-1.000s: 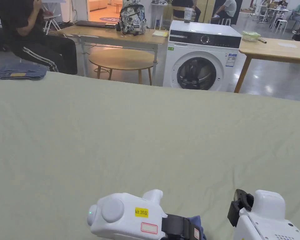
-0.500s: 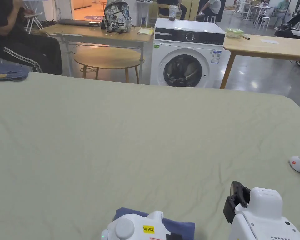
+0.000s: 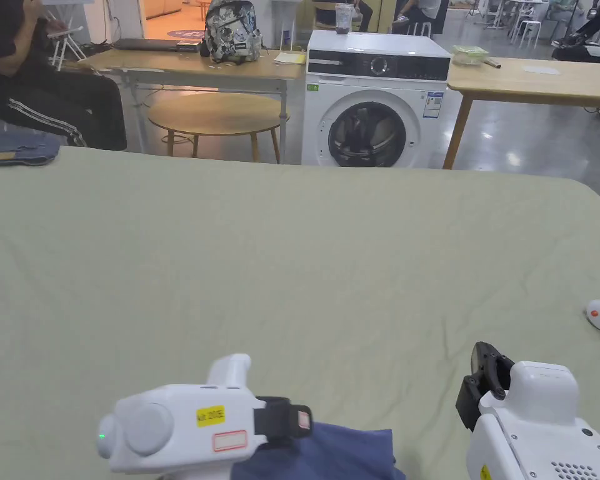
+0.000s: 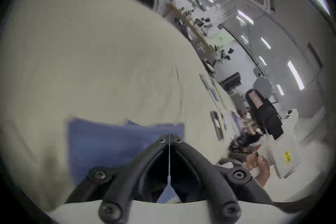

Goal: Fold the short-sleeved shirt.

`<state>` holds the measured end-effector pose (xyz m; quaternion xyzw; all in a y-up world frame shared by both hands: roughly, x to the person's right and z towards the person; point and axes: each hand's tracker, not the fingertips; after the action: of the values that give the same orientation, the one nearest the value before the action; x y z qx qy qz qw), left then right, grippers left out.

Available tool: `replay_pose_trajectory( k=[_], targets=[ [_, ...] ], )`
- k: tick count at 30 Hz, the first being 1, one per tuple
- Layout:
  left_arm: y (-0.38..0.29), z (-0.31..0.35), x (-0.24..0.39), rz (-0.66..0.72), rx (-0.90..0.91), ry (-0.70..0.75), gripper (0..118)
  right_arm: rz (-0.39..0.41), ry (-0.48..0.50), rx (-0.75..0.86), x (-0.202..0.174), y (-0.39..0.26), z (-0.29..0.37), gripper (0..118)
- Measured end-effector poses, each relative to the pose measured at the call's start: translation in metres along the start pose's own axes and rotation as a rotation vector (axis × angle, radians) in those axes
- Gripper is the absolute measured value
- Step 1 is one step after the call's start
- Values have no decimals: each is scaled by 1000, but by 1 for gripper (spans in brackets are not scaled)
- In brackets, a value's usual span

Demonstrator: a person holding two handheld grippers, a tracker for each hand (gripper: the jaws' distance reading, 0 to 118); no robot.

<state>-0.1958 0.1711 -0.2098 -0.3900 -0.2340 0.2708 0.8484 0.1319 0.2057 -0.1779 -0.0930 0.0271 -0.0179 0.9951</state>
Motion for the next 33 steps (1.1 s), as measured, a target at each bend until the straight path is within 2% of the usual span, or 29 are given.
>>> replay_pose_trajectory(
  k=[3,7,11,15,18,22,28,33],
  targets=[
    [7,34,-11,-61,131,128,0,-2,13,0,-7,-1,-3,0],
    [8,66,-16,-212,326,320,0,3,31,5,-19,-1,-6,0],
    [3,85,-23,-281,539,473,0,10,45,13,-28,2,-8,0],
    [-8,95,-10,-439,727,658,0,23,48,27,-34,5,-8,0],
    [-10,94,-5,-499,778,741,0,23,39,35,-36,7,-10,0],
    [-7,94,-3,-501,798,742,0,22,17,45,-37,9,-12,0],
    [-2,92,-7,-472,737,700,0,41,18,-2,-38,0,-6,0],
    [-6,92,-15,-437,695,673,0,33,122,-186,-53,-30,11,0]
  ],
)
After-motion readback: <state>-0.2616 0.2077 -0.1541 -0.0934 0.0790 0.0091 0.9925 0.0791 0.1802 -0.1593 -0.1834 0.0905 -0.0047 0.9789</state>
